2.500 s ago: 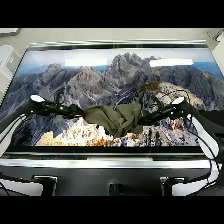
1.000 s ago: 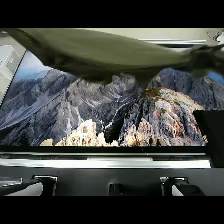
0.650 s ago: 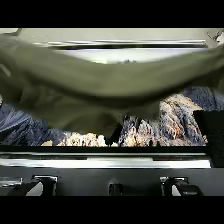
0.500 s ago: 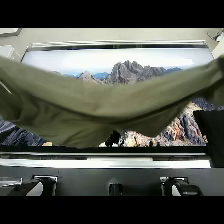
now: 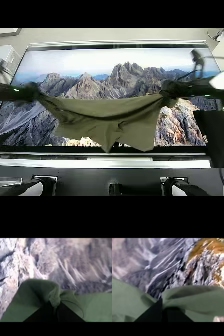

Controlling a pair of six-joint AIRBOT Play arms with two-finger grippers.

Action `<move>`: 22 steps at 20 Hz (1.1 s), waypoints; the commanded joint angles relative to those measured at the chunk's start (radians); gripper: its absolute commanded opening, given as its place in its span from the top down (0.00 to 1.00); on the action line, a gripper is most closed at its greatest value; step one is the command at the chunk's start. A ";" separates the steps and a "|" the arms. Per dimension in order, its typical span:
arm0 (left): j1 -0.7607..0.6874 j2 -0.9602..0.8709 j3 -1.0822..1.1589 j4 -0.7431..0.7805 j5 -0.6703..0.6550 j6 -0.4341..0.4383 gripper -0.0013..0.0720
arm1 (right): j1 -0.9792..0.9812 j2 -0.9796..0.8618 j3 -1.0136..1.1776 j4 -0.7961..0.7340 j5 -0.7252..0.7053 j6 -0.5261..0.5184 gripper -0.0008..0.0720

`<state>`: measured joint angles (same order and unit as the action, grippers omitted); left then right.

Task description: Fold the clothes and pants, and hang the long-sleeved shirts on hangers.

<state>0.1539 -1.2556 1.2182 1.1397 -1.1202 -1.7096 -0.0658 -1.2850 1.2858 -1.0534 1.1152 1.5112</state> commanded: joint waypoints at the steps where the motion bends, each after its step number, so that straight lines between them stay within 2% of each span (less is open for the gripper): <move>1: 0.000 -0.227 -0.124 -0.144 0.268 0.051 0.96 | 0.001 -0.260 -0.036 0.049 -0.237 -0.007 0.94; 4: 0.000 -0.380 -0.060 -0.305 0.307 0.125 0.96 | 0.000 -0.380 -0.036 0.133 -0.349 -0.006 0.91; 6: 0.000 -0.446 -0.005 -0.329 0.306 0.132 0.96 | 0.000 -0.401 -0.036 0.168 -0.396 0.000 0.66; 8: 0.001 -0.476 0.038 -0.328 0.306 0.134 0.95 | -0.009 -0.394 -0.012 0.169 -0.382 0.000 0.45; 9: 0.002 -0.478 0.060 -0.328 0.304 0.152 0.82 | -0.026 -0.389 0.017 0.169 -0.325 0.000 0.30; 10: 0.006 -0.478 0.085 -0.328 0.294 0.172 0.59 | -0.053 -0.382 0.053 0.166 -0.243 -0.001 0.22; 11: 0.013 -0.478 0.119 -0.328 0.270 0.178 0.32 | -0.086 -0.373 0.086 0.166 -0.162 -0.013 0.21; 12: 0.027 -0.478 0.166 -0.328 0.221 0.186 0.16 | -0.131 -0.364 0.121 0.166 -0.062 -0.060 0.21; 15: 0.099 -0.465 0.300 -0.320 0.031 0.195 0.15 | -0.270 -0.322 0.154 0.161 0.224 -0.293 0.21; 16: 0.126 -0.453 0.324 -0.320 -0.023 0.195 0.15 | -0.314 -0.317 0.150 0.139 0.317 -0.323 0.21; 19: 0.201 -0.389 0.330 -0.295 -0.146 0.195 0.15 | -0.427 -0.271 0.009 0.185 0.362 -0.340 0.22; 22: 0.227 -0.337 0.330 -0.196 -0.267 0.195 0.15 | -0.455 -0.174 -0.254 0.186 0.320 -0.386 0.23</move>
<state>0.3450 -1.6375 1.5333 0.8673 -1.2388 -1.5177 -0.4706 -1.5314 1.2190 -0.8753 1.3949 1.1954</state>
